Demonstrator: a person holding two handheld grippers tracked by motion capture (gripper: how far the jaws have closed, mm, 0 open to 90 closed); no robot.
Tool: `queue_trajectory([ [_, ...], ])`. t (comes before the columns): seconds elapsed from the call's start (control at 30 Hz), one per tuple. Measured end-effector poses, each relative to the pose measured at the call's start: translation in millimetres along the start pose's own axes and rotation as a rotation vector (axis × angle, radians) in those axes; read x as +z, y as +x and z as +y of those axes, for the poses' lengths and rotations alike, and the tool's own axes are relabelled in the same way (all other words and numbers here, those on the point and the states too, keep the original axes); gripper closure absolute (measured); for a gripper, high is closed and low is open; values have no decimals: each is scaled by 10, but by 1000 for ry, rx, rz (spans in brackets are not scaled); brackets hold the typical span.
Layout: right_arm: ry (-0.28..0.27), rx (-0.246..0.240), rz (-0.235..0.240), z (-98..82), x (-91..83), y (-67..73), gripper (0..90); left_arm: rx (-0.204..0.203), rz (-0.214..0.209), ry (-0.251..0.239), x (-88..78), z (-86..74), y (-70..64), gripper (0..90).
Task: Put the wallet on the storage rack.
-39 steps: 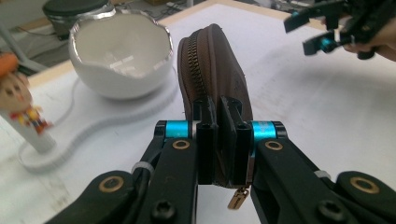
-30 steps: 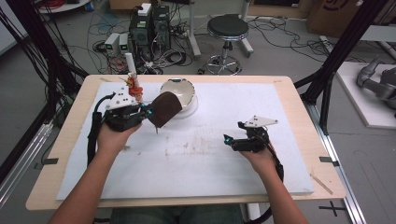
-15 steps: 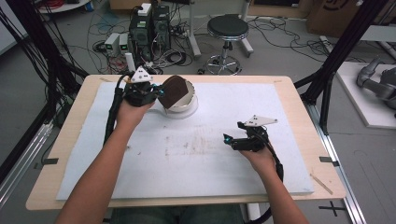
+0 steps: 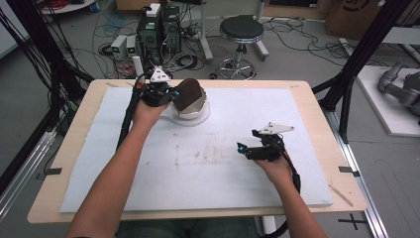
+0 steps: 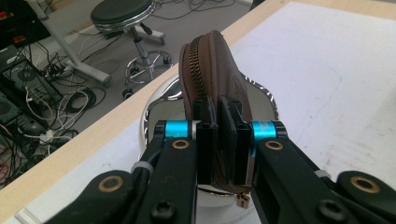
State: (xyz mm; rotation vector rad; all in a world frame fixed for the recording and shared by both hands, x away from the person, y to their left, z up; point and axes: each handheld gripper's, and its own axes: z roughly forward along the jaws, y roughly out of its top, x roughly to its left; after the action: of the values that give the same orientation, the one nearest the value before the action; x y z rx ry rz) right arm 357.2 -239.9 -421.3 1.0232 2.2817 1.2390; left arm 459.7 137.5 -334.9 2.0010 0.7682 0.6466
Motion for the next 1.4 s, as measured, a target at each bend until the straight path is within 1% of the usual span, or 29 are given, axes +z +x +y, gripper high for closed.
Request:
queue_trajectory([
  [0.1, 0, -1, -1, -1, 2, -2, 186, 1, 4, 5, 62, -29, -8, 846],
  [0.13, 0, 0, 0, -1, 2, -3, 186, 7, 6, 9, 80, -36, -10, 846],
  [0.27, 2, 1, 2, -2, 1, -3, 186, 16, 14, -9, 129, -68, -38, 842],
  [0.33, 3, 0, 1, -1, 4, 0, 186, 25, 23, -14, 144, -71, -49, 824],
  [0.4, 3, -2, 2, -1, 7, 1, 186, 27, 37, -14, 149, -68, -56, 765],
  [0.43, 4, -4, 1, -1, 7, 1, 186, 21, 34, -12, 149, -67, -53, 730],
  [0.5, 2, 0, 2, 0, 3, 4, 186, 5, 38, -3, 150, -72, -51, 629],
  [0.53, 2, -1, 2, 0, 2, 2, 186, -2, 37, 3, 144, -76, -50, 599],
  [0.63, 2, 1, 2, 0, 0, 2, 186, -21, 34, 3, 129, -104, -51, 538],
  [0.73, 4, -1, 2, 1, 1, 6, 186, -32, 40, 3, 100, -130, -53, 477],
  [0.77, 4, 0, 2, 1, 0, 6, 186, -44, 41, 2, 82, -143, -55, 457],
  [0.83, 3, -1, 3, 2, -3, 6, 186, -53, 42, -4, 43, -164, -50, 418],
  [0.93, 1, -1, 0, 3, -11, 5, 186, -81, 25, -9, -37, -210, -51, 350],
  [0.97, -2, 0, 2, 3, -12, 4, 186, -89, 12, -12, -69, -229, -55, 323],
  [1.03, -8, 0, 1, 3, -15, 0, 186, -101, -20, -21, -142, -275, -57, 313],
  [1.1, -10, 0, 1, 5, -22, 2, 186, -117, -40, -11, -215, -323, -61, 283],
  [1.17, -12, -4, -1, 8, -31, 5, 186, -128, -61, -17, -298, -378, -77, 255],
  [1.23, -15, -4, -2, 10, -42, 4, 186, -135, -63, -35, -398, -456, -120, 240],
  [1.3, -17, 3, -2, 10, -49, 3, 186, -140, -60, -40, -482, -550, -172, 235],
  [1.37, -22, 1, -7, 10, -49, -6, 186, -150, -67, -57, -560, -654, -215, 221],
  [1.4, -22, 3, -8, 11, -49, -5, 186, -154, -74, -56, -597, -701, -229, 220],
])
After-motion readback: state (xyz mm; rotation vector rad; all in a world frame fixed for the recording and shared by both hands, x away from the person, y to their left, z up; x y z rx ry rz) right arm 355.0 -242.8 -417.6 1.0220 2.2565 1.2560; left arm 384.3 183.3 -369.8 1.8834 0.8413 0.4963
